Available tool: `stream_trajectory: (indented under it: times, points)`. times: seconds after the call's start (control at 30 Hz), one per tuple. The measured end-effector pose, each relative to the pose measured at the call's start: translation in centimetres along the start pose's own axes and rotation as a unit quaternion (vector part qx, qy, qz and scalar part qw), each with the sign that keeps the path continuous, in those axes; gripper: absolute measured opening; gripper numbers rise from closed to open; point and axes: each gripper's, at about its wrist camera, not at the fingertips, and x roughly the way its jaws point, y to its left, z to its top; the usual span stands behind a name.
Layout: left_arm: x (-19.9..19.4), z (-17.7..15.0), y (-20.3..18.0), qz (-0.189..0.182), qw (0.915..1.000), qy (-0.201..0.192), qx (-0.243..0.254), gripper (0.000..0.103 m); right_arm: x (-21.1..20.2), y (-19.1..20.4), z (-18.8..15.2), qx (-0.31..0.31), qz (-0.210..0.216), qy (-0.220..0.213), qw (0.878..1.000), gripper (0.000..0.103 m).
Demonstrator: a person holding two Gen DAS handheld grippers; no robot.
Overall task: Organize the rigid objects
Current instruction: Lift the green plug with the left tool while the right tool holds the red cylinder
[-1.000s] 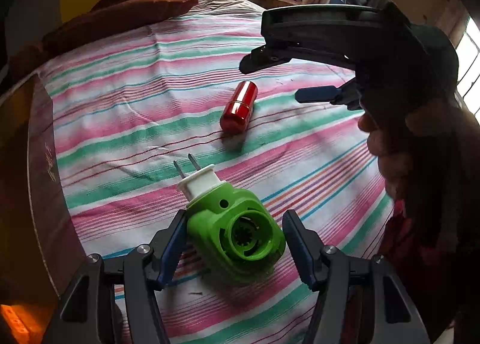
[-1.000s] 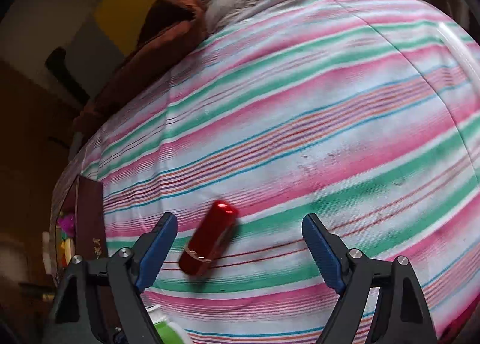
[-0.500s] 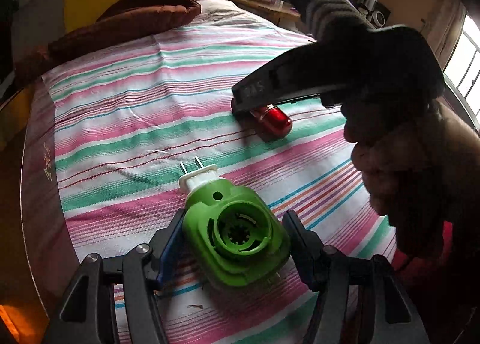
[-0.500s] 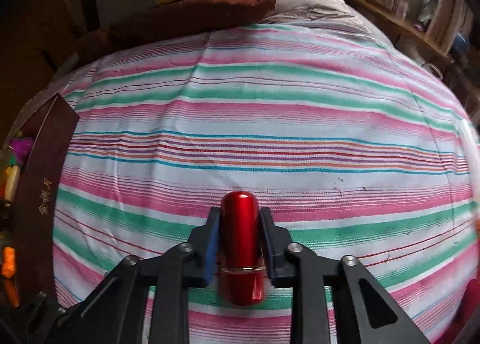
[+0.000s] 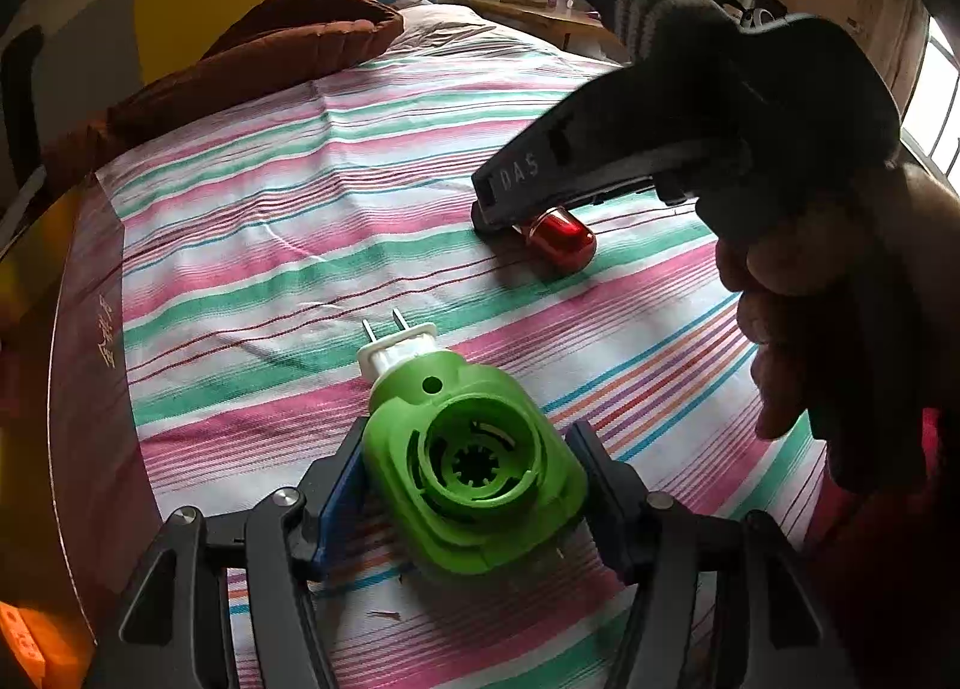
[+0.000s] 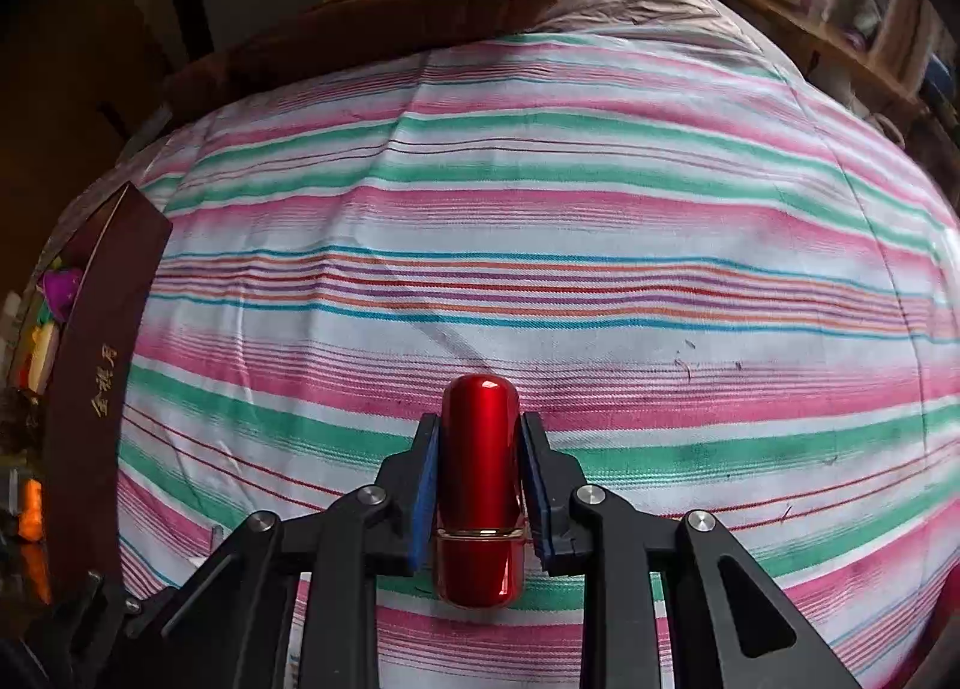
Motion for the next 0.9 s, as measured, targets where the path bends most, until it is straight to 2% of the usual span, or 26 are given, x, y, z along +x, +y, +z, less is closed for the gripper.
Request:
stream_trajectory:
  times: [0.6, 0.9]
  points:
    - [-0.8, -0.8, -0.5, 0.002, 0.9997, -0.023, -0.008, 0.064, 0.0, 0.7, 0.2, -0.018, -0.015, 0.001, 1.000, 0.026]
    - [-1.1, -1.0, -0.7, 0.005, 0.9996, -0.028, -0.002, 0.064, 0.2, 0.5, 0.5, -0.009, -0.006, 0.001, 1.000, 0.026]
